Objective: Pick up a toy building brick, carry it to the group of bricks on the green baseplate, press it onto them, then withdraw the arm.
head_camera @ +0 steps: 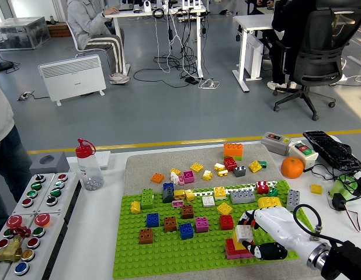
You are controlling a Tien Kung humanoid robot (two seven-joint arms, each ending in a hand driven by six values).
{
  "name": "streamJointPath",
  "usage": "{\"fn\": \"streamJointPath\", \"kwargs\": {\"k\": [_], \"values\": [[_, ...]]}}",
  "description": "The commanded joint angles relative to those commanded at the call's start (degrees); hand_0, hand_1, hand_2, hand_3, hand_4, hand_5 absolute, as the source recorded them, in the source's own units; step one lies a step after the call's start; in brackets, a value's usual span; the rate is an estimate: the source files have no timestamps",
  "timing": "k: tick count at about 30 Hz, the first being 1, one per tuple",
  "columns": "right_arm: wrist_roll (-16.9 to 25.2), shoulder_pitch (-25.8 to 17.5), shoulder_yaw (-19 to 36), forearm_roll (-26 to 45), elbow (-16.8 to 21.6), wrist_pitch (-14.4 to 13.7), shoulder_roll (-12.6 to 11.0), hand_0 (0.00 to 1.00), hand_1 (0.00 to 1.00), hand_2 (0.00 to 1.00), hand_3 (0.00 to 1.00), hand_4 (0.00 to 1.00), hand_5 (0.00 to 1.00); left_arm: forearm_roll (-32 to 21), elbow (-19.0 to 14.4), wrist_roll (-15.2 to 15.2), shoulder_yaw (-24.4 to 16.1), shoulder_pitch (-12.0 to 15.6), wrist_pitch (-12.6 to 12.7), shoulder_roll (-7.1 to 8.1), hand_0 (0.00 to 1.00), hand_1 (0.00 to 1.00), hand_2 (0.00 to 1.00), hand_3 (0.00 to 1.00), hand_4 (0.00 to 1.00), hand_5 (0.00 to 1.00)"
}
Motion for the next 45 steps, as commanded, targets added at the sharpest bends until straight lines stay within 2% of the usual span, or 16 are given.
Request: {"fn": "streamJointPath", "kwargs": {"k": [10, 27, 28, 33, 34, 45], "values": [[-0.05, 0.17, 0.29, 0.06, 0.1, 0.44, -0.05, 0.539, 0.595, 0.601, 0.594, 0.593, 0.129, -0.06, 0.0, -0.04, 0.02, -0.13, 0.01, 0.04, 0.666, 0.611, 0.568, 0.449, 0.243, 0.998], [-0.01, 0.82, -0.06, 0.19, -0.16, 0.77, 0.21, 0.548, 0.613, 0.615, 0.593, 0.597, 0.133, -0.05, 0.0, -0.1, -0.01, -0.28, 0.03, 0.07, 0.666, 0.612, 0.568, 0.447, 0.242, 0.998], [-0.02, 0.82, -0.06, 0.2, -0.15, 0.79, 0.19, 0.548, 0.634, 0.64, 0.621, 0.603, 0.138, -0.06, 0.0, -0.1, -0.01, -0.28, 0.03, 0.07, 0.666, 0.612, 0.567, 0.447, 0.243, 0.998], [-0.06, 0.82, -0.04, 0.21, -0.09, 0.93, 0.11, 0.548, 0.634, 0.64, 0.621, 0.603, 0.138, -0.02, 0.0, -0.09, -0.02, -0.27, 0.02, 0.07, 0.666, 0.612, 0.567, 0.447, 0.243, 0.998], [-0.02, 0.82, -0.04, 0.23, -0.06, 0.92, 0.1, 0.55, 0.64, 0.655, 0.653, 0.608, 0.142, -0.02, 0.0, -0.09, -0.02, -0.27, 0.02, 0.07, 0.665, 0.611, 0.567, 0.448, 0.243, 0.998], [0.16, 1.01, -0.2, 0.3, 0.0, 0.9, 0.18, 0.557, 0.646, 0.667, 0.671, 0.616, 0.139, -0.05, 0.0, -0.11, -0.01, -0.31, 0.03, 0.1, 0.665, 0.611, 0.567, 0.448, 0.242, 0.998]]}}
